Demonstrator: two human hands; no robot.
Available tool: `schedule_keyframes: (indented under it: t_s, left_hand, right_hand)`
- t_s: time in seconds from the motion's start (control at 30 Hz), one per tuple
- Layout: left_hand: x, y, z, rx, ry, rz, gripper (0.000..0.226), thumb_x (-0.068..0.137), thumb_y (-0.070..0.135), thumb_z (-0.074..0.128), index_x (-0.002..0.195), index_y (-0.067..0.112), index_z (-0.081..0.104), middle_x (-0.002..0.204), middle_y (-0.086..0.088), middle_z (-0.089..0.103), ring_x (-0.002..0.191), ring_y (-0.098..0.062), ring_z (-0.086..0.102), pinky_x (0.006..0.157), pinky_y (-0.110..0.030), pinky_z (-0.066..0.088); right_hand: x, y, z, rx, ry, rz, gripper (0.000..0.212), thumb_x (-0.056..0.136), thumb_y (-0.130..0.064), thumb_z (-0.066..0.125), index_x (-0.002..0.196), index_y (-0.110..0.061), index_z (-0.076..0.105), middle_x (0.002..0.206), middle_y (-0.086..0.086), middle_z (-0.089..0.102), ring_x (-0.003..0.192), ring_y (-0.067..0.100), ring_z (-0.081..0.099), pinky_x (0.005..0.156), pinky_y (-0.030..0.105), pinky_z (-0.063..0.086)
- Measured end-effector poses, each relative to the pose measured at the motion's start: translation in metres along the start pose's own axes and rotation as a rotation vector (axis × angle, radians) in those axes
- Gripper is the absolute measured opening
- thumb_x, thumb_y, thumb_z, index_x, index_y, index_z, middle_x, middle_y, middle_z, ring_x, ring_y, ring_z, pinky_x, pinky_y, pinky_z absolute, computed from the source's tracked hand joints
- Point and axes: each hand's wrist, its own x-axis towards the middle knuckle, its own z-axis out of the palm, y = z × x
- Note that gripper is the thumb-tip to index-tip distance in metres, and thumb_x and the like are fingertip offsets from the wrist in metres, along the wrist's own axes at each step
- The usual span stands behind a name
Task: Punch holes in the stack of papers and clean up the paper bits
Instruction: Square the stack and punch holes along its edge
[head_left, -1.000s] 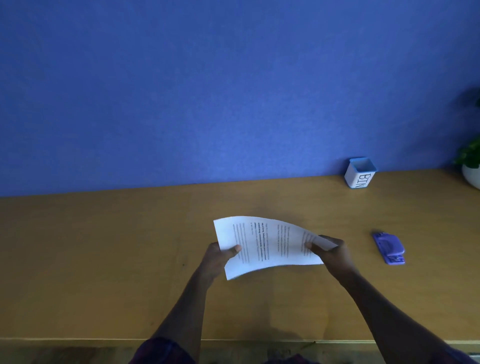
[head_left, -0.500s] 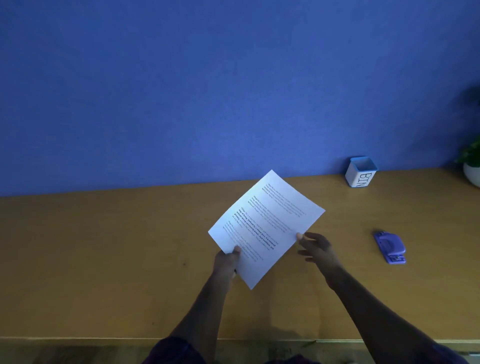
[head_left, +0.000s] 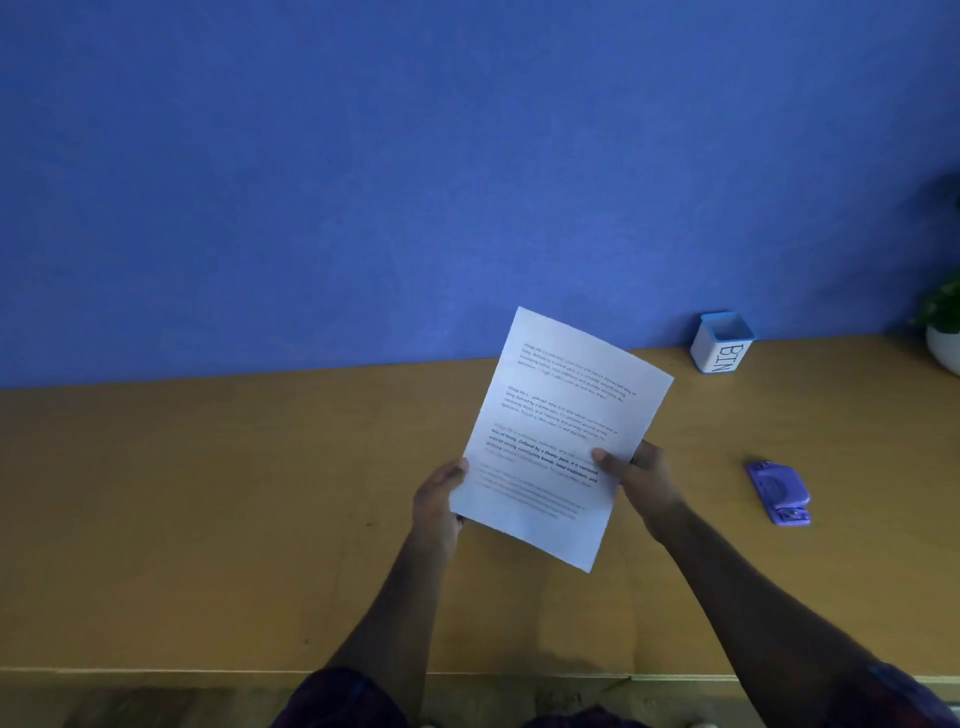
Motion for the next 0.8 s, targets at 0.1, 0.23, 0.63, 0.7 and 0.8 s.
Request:
schedule_keyframes:
  t_s: [0.1,0.23,0.63,0.7,0.8]
  left_hand:
    - [0.0,0.012,-0.009,0.092,0.005,0.026,0.026,0.096,0.029,0.068,0.113,0.01,0.072,0.104,-0.006,0.08,0.079,-0.021,0.074,0.067,-0.033,0.04]
    - [-0.003,0.01,-0.013,0.342,-0.086,0.061,0.022,0.093,0.024,0.072,0.112,0.013,0.075,0.102,-0.009,0.08,0.079,-0.024,0.072,0.061,-0.03,0.033]
    - [-0.01,0.0,-0.003,0.435,-0.148,0.084,0.014,0.091,0.004,0.073,0.104,0.001,0.077,0.102,-0.012,0.08,0.085,-0.022,0.076,0.071,-0.031,0.062]
    - [-0.009,-0.005,-0.005,0.417,-0.095,0.061,0.012,0.09,0.004,0.075,0.101,0.002,0.078,0.099,-0.011,0.08,0.084,-0.025,0.076,0.071,-0.034,0.062]
    - [-0.008,-0.014,-0.008,0.433,-0.009,0.02,0.007,0.088,0.005,0.076,0.095,0.006,0.079,0.094,-0.009,0.08,0.079,-0.024,0.075,0.063,-0.03,0.058]
  right_hand:
    - [0.001,0.002,-0.007,-0.037,-0.003,0.018,0.027,0.093,0.001,0.065,0.12,0.004,0.065,0.118,0.019,0.072,0.108,0.04,0.069,0.094,0.055,0.056]
    - [-0.003,0.004,-0.008,-0.064,-0.028,0.039,0.025,0.095,0.002,0.063,0.12,0.005,0.063,0.116,0.022,0.072,0.107,0.045,0.068,0.092,0.058,0.056]
    - [-0.013,0.003,-0.002,-0.089,-0.083,0.021,0.019,0.092,-0.006,0.071,0.111,-0.007,0.068,0.103,0.006,0.079,0.089,0.022,0.076,0.073,0.033,0.063]
    - [-0.014,0.004,-0.003,-0.097,-0.054,0.038,0.014,0.09,-0.008,0.073,0.103,-0.006,0.068,0.092,0.002,0.079,0.081,0.016,0.075,0.068,0.029,0.06]
    - [-0.017,0.01,-0.007,-0.17,-0.005,0.082,0.015,0.09,-0.013,0.074,0.092,0.0,0.068,0.083,0.013,0.073,0.07,0.018,0.065,0.06,0.029,0.049]
